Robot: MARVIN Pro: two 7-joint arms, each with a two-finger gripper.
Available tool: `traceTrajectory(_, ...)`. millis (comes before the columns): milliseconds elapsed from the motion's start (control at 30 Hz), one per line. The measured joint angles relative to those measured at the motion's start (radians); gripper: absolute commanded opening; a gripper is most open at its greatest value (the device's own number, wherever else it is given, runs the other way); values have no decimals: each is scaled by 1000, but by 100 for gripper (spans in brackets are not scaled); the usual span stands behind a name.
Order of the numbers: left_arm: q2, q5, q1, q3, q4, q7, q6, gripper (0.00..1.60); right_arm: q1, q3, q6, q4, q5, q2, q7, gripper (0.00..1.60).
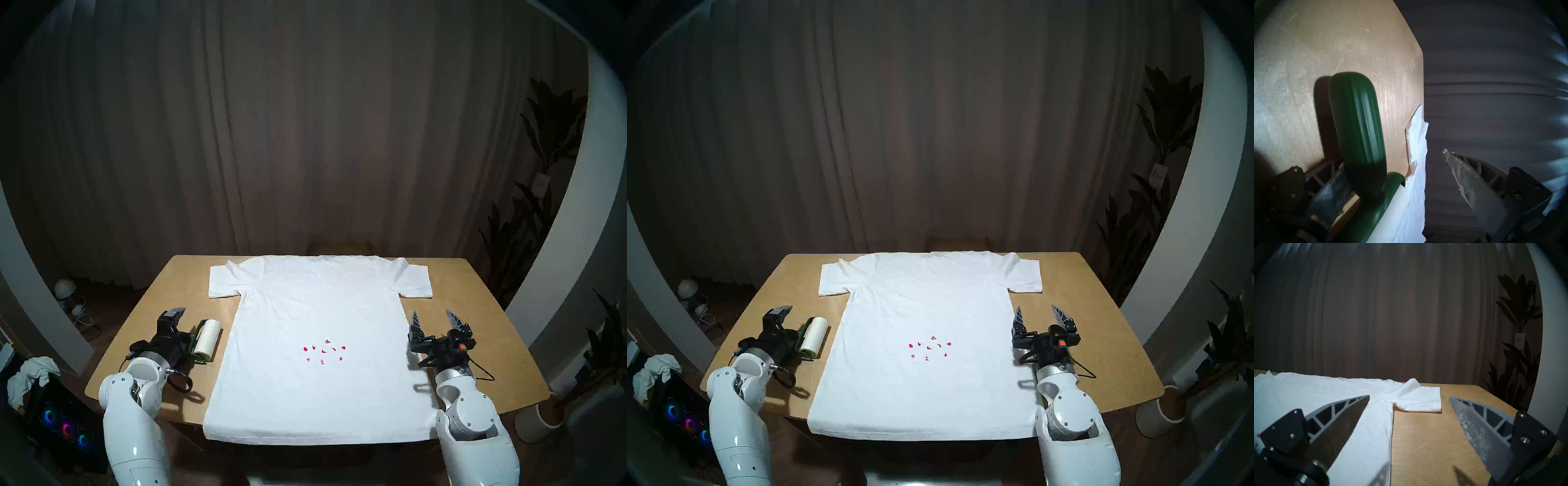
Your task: Use the fur roller to clean a top
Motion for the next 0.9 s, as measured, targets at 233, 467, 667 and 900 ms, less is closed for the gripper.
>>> traceTrajectory(233,5,11,-1,9,17,-37,-11,160,-1,0,0,-3,0,0,-2,160)
traceTrajectory(467,13,22,1,18,28,-67,-18,160,-1,0,0,-3,4,0,-2,160)
traceTrajectory(667,19,27,1,23,33,-80,-21,160,0,-2,0,-1,5,0,3,160)
traceTrajectory(900,24,34,1,31,34,-79,-28,143,5,-2,1,2,11,0,12,160)
